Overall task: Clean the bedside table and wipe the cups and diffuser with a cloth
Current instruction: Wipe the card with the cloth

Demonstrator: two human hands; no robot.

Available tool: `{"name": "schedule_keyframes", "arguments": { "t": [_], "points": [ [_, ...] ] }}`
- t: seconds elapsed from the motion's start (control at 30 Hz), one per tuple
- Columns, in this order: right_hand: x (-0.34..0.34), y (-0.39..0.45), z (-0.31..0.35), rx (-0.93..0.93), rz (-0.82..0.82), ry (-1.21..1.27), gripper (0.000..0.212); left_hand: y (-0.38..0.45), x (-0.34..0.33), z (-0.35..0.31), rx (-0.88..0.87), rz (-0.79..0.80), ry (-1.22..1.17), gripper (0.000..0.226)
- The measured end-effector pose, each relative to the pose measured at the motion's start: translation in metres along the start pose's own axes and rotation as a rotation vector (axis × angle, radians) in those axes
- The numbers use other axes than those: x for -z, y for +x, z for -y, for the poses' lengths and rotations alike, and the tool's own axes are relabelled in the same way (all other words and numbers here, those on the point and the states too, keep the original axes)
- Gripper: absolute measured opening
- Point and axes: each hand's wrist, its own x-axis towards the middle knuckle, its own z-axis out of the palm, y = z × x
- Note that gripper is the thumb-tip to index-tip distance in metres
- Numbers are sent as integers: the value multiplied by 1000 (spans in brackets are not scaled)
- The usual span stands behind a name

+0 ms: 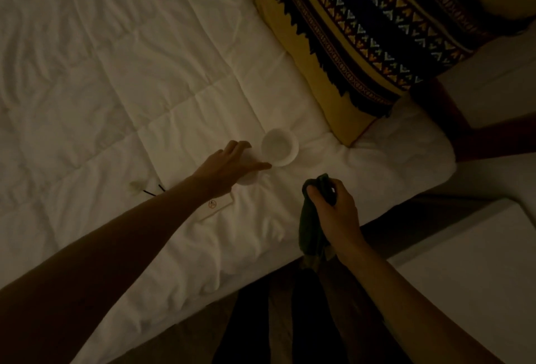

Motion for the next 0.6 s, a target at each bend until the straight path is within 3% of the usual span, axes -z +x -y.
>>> {"name": "schedule_keyframes", "arguments": {
  "t": [0.23, 0.33, 0.5, 0.6],
  "points": [
    [-5, 6, 4, 4, 20, -18, 38, -4, -10, 2, 3, 23, -40, 109],
    [-9, 7, 8, 10, 42, -15, 33, -16, -13, 0, 70, -6, -182, 118],
    [-21, 2, 19, 21, 69, -2, 33, -52, -31, -9, 473, -149, -560, 128],
    [-29, 1, 28, 42, 91, 1, 30, -68, -49, -10, 665, 23, -579, 117]
  ]
}}
